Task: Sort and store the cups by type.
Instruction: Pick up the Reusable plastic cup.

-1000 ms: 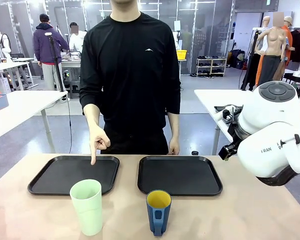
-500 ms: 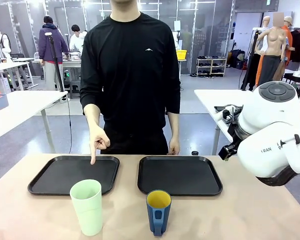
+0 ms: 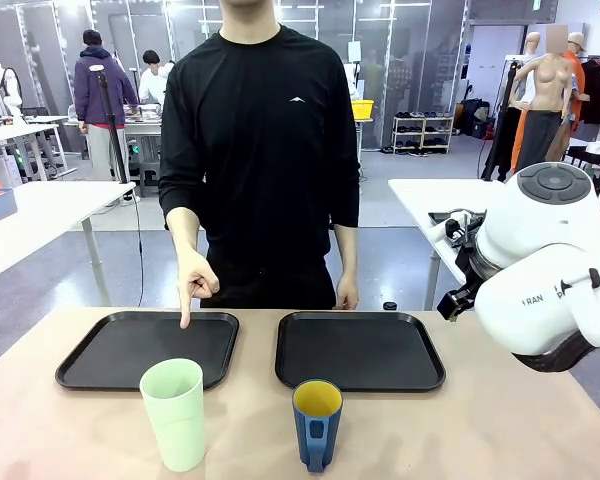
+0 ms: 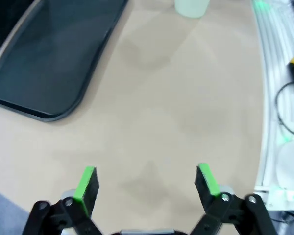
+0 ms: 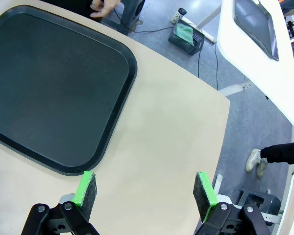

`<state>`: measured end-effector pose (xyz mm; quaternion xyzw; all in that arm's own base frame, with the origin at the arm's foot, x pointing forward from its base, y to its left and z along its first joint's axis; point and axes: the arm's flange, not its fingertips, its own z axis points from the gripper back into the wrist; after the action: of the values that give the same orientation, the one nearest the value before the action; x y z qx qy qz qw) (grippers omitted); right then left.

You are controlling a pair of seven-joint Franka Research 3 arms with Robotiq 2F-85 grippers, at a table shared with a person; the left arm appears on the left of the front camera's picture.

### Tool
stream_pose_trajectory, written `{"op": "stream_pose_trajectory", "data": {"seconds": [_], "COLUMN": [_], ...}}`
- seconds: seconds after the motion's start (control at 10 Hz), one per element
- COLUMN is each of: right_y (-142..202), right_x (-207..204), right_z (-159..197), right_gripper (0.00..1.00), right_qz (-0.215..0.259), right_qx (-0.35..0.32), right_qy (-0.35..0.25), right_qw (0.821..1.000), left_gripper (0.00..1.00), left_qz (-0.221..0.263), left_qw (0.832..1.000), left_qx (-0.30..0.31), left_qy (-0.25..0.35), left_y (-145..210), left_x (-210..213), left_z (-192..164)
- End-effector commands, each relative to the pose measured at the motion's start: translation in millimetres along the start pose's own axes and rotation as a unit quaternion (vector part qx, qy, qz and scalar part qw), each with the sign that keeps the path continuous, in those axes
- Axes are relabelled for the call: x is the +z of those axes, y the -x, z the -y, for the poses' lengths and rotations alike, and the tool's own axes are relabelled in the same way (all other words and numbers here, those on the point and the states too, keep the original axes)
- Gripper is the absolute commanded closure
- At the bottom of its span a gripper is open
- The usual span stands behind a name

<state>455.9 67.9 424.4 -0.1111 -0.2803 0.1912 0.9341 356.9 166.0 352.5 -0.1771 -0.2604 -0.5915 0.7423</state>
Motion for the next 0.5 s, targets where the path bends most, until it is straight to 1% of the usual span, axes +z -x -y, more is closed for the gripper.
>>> {"op": "stream_pose_trajectory", "data": {"seconds": [0.0, 0.2, 0.3, 0.4], "right_y": [-0.1, -0.1, -0.1, -0.1], "right_x": [-0.5, -0.5, -0.5, -0.5], "right_z": [0.0, 0.0, 0.0, 0.0], "right_gripper": [0.00, 0.00, 0.00, 0.00], "right_qz": [0.000, 0.000, 0.000, 0.000], "right_qx": [0.000, 0.000, 0.000, 0.000], "right_qy": [0.001, 0.001, 0.001, 0.001], "right_qw": [1.000, 1.000, 1.000, 1.000], "left_gripper": [0.00, 0.00, 0.00, 0.00], "left_qz": [-0.012, -0.009, 0.019, 0.061], "left_qw": [1.000, 1.000, 1.000, 0.998], "left_qx": [-0.006, 0.000, -0.008, -0.015], "left_qy": [-0.009, -0.004, 0.010, 0.007], "left_y": [-2.9, -1.1, 7.4, 12.4], "left_x": [10.5, 4.5, -5.9, -11.9], "left_z": [3.9, 0.3, -9.3, -12.3]}}
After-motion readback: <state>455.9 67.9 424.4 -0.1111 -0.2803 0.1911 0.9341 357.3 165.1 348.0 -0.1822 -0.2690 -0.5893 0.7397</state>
